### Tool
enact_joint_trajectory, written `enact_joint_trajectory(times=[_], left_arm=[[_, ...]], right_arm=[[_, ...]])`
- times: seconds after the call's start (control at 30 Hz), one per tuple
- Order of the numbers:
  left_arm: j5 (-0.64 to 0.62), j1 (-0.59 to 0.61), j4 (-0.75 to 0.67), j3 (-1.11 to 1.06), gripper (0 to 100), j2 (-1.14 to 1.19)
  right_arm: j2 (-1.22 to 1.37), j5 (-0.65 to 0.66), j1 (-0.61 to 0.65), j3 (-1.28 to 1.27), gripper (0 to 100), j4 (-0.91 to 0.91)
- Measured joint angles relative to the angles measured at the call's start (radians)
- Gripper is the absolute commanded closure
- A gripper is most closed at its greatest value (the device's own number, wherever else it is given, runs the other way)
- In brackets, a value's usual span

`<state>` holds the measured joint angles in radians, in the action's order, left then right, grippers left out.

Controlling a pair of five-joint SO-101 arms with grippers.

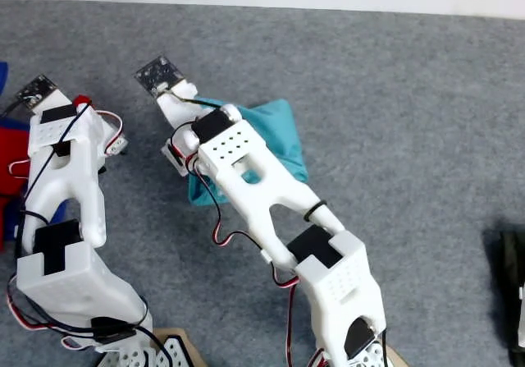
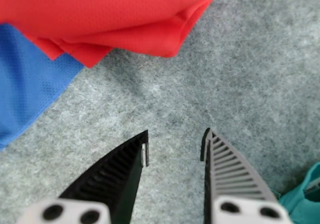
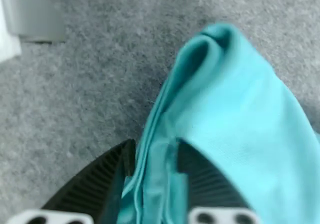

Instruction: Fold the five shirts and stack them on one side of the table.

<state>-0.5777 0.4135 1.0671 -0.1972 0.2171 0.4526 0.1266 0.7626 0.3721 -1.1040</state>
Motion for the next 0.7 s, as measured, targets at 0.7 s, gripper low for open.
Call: enact_joint_trajectory(times=[0.7], left_arm=[[0.0, -0.002, -0.043, -0.032, 81, 0.0]], right_arm=[[-0.471, -0.02, -0.095, -0.466, 99.2, -0.103]])
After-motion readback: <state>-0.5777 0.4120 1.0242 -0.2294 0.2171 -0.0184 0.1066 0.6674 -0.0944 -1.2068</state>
